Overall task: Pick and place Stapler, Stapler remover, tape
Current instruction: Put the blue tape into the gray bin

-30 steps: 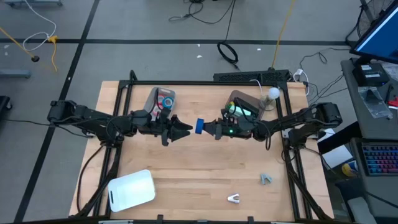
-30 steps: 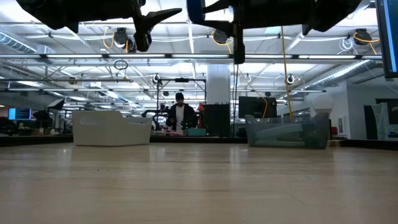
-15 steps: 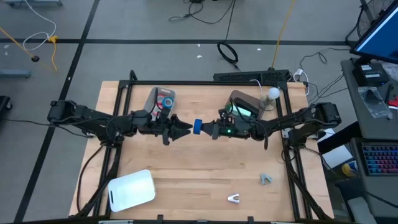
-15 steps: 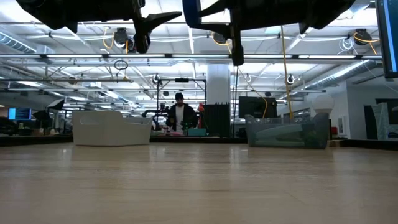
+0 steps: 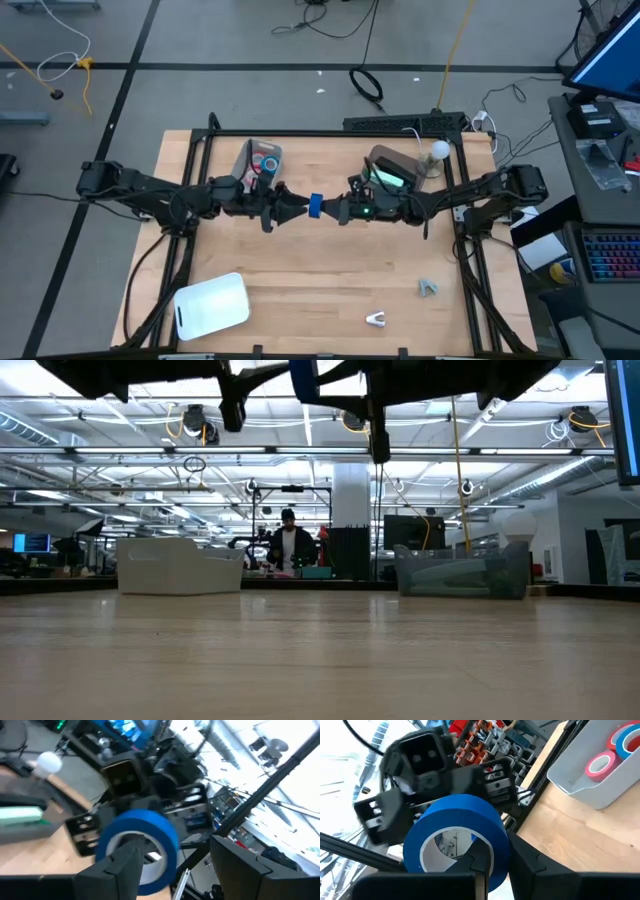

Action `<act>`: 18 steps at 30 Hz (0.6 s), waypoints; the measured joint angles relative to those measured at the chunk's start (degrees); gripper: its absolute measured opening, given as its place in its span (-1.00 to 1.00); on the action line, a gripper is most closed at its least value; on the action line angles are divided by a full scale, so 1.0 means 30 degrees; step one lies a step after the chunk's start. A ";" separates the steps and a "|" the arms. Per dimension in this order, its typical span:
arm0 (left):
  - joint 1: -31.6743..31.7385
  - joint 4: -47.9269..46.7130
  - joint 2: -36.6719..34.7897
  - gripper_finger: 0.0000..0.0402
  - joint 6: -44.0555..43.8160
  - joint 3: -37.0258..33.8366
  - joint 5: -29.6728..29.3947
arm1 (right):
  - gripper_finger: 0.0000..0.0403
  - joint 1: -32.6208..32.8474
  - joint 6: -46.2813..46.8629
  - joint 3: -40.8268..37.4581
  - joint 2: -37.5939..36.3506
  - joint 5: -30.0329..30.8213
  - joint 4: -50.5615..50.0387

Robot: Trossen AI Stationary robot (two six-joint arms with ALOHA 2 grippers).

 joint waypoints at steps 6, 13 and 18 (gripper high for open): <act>-0.0278 -0.2790 -0.0002 0.12 0.1374 0.1479 0.0039 | -0.84 -0.0082 -0.0004 0.0015 -0.0022 0.0018 0.0136; -0.0256 -0.4261 -0.0002 0.12 0.1240 0.2095 0.0039 | -0.84 -0.0067 -0.0284 0.0015 -0.0022 0.0032 0.0299; -0.0256 -0.4315 0.0001 0.09 0.0331 0.2095 0.0046 | -0.84 -0.0062 -0.0286 0.0015 -0.0022 0.0036 0.0306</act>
